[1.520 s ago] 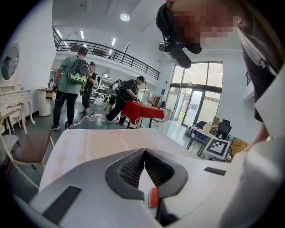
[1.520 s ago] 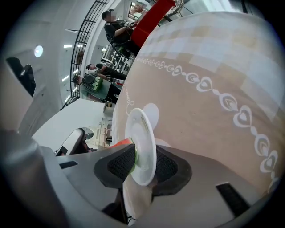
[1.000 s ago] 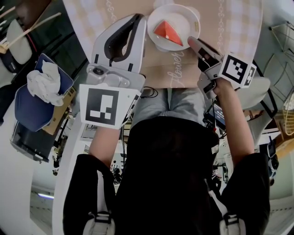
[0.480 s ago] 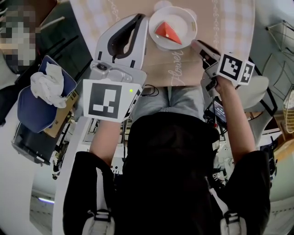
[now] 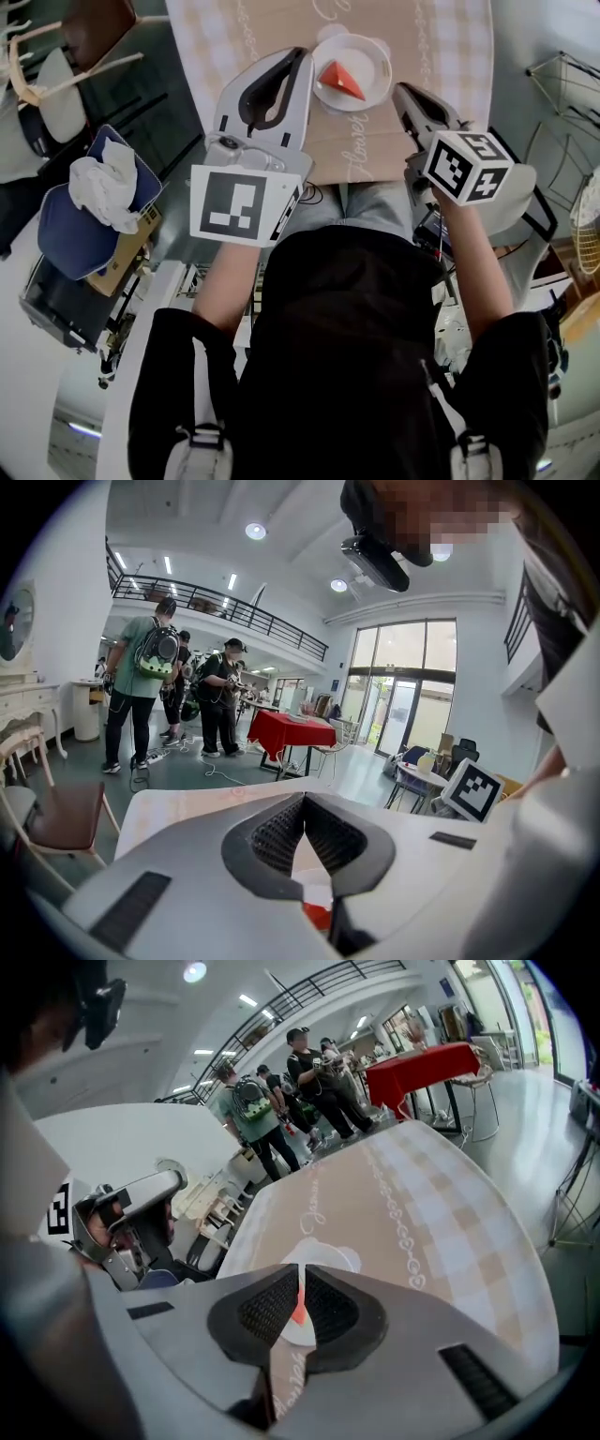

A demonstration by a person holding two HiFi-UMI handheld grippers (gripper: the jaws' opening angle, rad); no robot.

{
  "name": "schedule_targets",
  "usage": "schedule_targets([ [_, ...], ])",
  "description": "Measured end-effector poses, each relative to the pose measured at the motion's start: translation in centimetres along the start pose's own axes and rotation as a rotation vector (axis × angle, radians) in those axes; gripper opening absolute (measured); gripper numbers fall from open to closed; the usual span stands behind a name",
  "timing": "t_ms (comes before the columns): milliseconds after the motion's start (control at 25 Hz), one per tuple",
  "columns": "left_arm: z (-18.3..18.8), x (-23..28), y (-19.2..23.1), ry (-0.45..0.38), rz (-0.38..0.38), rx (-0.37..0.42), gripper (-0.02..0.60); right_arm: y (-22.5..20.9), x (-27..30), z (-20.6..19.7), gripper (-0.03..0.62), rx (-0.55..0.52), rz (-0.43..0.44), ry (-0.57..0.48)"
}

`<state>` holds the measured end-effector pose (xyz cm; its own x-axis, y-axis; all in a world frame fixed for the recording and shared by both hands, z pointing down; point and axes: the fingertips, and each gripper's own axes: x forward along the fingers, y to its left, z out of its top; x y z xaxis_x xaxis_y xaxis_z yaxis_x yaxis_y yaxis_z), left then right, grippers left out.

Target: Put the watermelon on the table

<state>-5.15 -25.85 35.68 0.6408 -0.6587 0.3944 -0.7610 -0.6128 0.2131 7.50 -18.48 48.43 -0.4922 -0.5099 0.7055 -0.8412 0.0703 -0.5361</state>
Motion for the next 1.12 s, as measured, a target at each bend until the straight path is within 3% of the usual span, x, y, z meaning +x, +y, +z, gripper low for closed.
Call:
schedule_targets([
  [640,7.3,-5.7,-3.2,-0.121,-0.02,0.045,0.011,13.2,-9.8,12.1,0.018,-0.253,0.155,-0.316],
  [1120,9.1,-9.2,-4.2,-0.15,0.012,0.08,0.011,17.2,-13.7,14.0,0.018,-0.279,0.209,-0.384],
])
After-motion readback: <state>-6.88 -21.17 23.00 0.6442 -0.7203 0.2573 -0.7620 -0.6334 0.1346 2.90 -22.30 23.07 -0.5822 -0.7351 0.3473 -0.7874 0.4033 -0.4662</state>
